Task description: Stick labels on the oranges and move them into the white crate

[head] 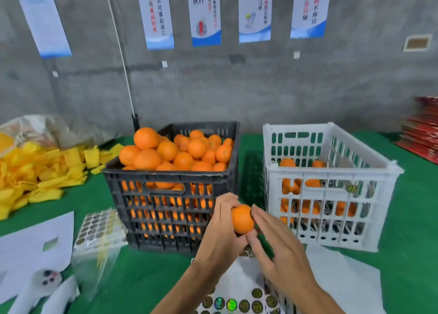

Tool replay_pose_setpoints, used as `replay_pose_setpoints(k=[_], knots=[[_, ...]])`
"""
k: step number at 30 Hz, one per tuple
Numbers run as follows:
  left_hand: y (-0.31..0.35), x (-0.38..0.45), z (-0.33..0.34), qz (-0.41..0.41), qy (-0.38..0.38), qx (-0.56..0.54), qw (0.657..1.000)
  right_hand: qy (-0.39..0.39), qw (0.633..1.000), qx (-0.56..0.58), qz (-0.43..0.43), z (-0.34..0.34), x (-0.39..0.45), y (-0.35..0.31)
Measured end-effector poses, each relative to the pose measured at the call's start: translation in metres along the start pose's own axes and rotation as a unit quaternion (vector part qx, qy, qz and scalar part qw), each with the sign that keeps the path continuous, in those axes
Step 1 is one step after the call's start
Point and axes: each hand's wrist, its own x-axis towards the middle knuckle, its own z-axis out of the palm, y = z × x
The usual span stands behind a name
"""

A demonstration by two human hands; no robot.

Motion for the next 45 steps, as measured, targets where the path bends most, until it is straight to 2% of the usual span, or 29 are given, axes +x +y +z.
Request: replay_pose_setpoints(k=[3, 5, 7, 10, 11, 13, 14, 16, 18, 21, 22, 24, 26, 30, 33, 35, 37, 39, 42, 45], knots=[[0.031, 0.072, -0.008, 0.054, 0.023, -0.013, 0.998, 0.121, 0.992, -0.033, -0.017, -0.032, 0.056, 0.009], [0.051, 0.116, -0.004, 0.079, 0.033, -0.004, 0.996, 0.164, 0.985, -0.052, 0.019, -0.053, 0.087, 0.012], [0.069, 0.149, 0.004, 0.075, 0.022, -0.025, 0.997, 0.171, 0.981, -0.057, 0.076, -0.071, 0.108, 0.017], [0.085, 0.181, 0.018, 0.023, -0.059, -0.074, 0.995, 0.140, 0.974, -0.113, 0.141, -0.088, 0.130, 0.026], [0.085, 0.190, 0.021, -0.001, -0.087, -0.060, 0.994, 0.126, 0.969, -0.142, 0.155, -0.092, 0.134, 0.029], [0.080, 0.204, 0.019, 0.007, -0.102, 0.089, 0.991, 0.108, 0.962, -0.184, 0.173, -0.095, 0.137, 0.032], [0.074, 0.208, 0.012, 0.018, -0.096, 0.172, 0.980, 0.106, 0.960, -0.191, 0.175, -0.095, 0.137, 0.032], [0.056, 0.209, -0.015, 0.002, -0.080, 0.268, 0.960, 0.114, 0.963, -0.177, 0.168, -0.091, 0.131, 0.031], [0.027, 0.204, -0.051, -0.070, -0.078, 0.359, 0.927, 0.121, 0.969, -0.155, 0.148, -0.080, 0.123, 0.027], [-0.015, 0.190, -0.113, -0.245, -0.097, 0.475, 0.840, 0.120, 0.977, -0.118, 0.134, -0.057, 0.118, 0.011], [-0.025, 0.186, -0.131, -0.274, -0.095, 0.493, 0.820, 0.118, 0.979, -0.109, 0.126, -0.049, 0.117, 0.005], [-0.041, 0.181, -0.162, -0.285, -0.071, 0.513, 0.806, 0.111, 0.983, -0.096, 0.110, -0.035, 0.117, -0.008], [-0.053, 0.178, -0.184, -0.296, -0.034, 0.497, 0.815, 0.102, 0.986, -0.085, 0.104, -0.025, 0.116, -0.018], [-0.074, 0.179, -0.212, -0.289, -0.018, 0.399, 0.870, 0.084, 0.989, -0.060, 0.110, -0.014, 0.112, -0.028], [-0.077, 0.179, -0.216, -0.269, 0.007, 0.362, 0.893, 0.065, 0.990, -0.049, 0.118, -0.012, 0.107, -0.029], [-0.071, 0.171, -0.206, -0.198, 0.035, 0.339, 0.919, 0.062, 0.991, -0.032, 0.115, -0.012, 0.105, -0.028], [-0.056, 0.154, -0.187, -0.085, 0.075, 0.287, 0.951, 0.059, 0.993, -0.011, 0.104, -0.012, 0.103, -0.028], [-0.033, 0.131, -0.161, 0.016, 0.094, 0.227, 0.969, 0.054, 0.995, 0.017, 0.085, -0.012, 0.104, -0.029], [-0.002, 0.089, -0.112, 0.096, 0.107, 0.119, 0.982, 0.043, 0.995, 0.069, 0.061, -0.011, 0.102, -0.037], [0.016, 0.052, -0.067, 0.140, 0.158, 0.074, 0.975, 0.049, 0.990, 0.117, 0.055, -0.009, 0.087, -0.040]])
